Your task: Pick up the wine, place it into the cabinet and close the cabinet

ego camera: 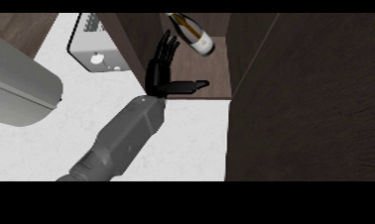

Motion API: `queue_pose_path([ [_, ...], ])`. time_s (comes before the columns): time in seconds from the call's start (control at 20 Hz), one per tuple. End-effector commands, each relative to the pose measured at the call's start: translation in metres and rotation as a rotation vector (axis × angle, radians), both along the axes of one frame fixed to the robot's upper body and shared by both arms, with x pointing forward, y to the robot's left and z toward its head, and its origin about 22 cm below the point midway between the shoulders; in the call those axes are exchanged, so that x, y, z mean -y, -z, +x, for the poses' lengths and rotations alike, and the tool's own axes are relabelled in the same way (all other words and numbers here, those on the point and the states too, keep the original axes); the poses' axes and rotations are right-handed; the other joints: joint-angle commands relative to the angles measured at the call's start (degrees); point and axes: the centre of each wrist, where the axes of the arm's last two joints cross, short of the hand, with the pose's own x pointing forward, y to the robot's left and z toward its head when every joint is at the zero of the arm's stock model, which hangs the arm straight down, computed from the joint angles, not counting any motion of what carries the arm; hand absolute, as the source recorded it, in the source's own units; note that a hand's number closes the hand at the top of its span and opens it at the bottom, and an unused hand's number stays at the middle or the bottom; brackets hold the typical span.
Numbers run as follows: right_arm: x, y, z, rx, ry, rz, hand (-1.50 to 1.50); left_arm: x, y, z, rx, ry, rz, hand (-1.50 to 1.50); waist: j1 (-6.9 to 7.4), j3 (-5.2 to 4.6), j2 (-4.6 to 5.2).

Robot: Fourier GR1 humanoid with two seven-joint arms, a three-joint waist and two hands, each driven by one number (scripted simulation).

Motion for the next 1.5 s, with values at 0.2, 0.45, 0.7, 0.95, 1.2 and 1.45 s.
queue_pose_path([
  [0.2, -0.002, -0.007, -0.013, -0.001, 0.002, 0.006, -1.5, -0.021, -0.01, -0.044, 0.025, 0.116, 0.031, -1.5, 1.82, 0.51, -1.19],
  [0.45, 0.004, -0.018, 0.001, 0.008, 0.009, -0.018, -1.5, -0.021, -0.038, -0.091, 0.033, 0.157, 0.017, -1.5, 1.51, 0.5, -0.83],
  [0.7, 0.002, -0.015, -0.005, 0.012, 0.001, -0.009, -1.5, -0.032, -0.081, -0.139, 0.054, 0.162, -0.005, -1.5, 1.39, 0.51, -0.79],
  [0.95, -0.001, -0.025, -0.007, 0.011, -0.043, -0.069, -1.5, -0.049, -0.083, -0.166, 0.06, 0.153, -0.026, -1.5, 0.26, 0.45, -0.4],
  [1.2, 0.004, -0.03, -0.006, 0.017, -0.14, -0.225, 1.5, -0.076, -0.087, -0.193, 0.063, 0.117, -0.004, -1.5, 0.84, 0.42, -0.46],
  [1.45, -0.017, -0.023, -0.021, -0.026, -0.347, -0.299, 1.5, -0.101, -0.098, -0.212, 0.064, 0.031, 0.032, -1.5, 0.84, 0.43, -0.56],
])
